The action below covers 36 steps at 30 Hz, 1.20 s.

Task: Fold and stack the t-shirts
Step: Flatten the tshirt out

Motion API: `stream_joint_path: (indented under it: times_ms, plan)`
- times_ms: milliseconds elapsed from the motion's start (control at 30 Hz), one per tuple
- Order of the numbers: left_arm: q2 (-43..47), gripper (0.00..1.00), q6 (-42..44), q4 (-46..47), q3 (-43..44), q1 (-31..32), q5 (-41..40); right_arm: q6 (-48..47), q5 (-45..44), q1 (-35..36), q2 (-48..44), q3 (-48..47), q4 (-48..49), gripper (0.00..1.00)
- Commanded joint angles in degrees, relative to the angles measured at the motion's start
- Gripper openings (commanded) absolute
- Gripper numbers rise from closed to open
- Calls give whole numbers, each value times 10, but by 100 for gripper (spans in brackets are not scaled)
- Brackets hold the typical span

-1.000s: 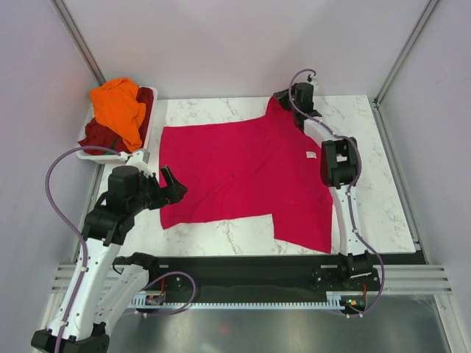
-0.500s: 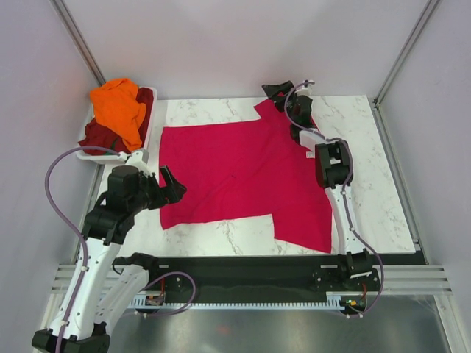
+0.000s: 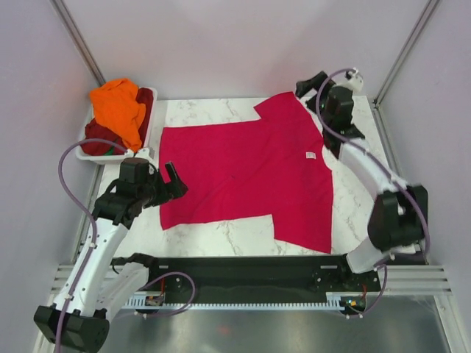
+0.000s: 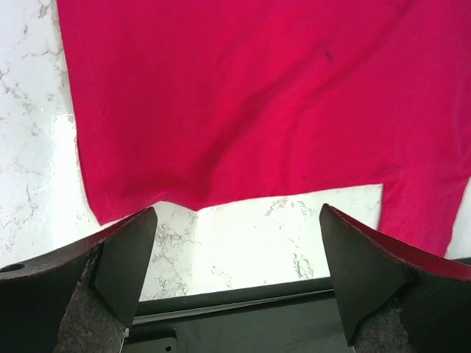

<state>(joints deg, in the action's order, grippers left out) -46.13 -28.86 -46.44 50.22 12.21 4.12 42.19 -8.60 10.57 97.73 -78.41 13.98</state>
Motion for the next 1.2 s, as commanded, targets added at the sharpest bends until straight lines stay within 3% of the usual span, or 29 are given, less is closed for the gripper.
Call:
stream_joint_path:
  times_ms: [0,67,200,267,333,367,400,533,767,1167]
  plan:
    - [-32,100,-46,12,-11,32,-56,-7,-136,40,-139,169,-176,98]
    - [-58,100,-82,14,-26,53,-78,-4,-92,72,-206,274,-178,98]
    - [-124,100,-170,17,-41,190,-185,6,-150,175,-283,373,-234,98]
    - [-149,100,-223,20,-64,207,-212,19,-148,227,-313,413,-232,98]
    - [-143,100,-223,91,-121,185,-188,25,-139,274,-320,425,-231,98]
    - [-122,97,-223,119,-142,166,-138,24,-137,288,-318,428,-230,98]
    - [-111,95,-226,151,-159,114,-120,20,-133,300,-316,427,-231,98]
    - [-63,93,-233,152,-201,41,-114,3,-127,338,-309,426,-229,98]
    - [-1,88,-255,116,-249,-53,-103,-25,-111,339,-305,425,-218,98]
    - [-48,73,-262,100,-253,-54,-133,-42,-119,335,-273,430,-215,98]
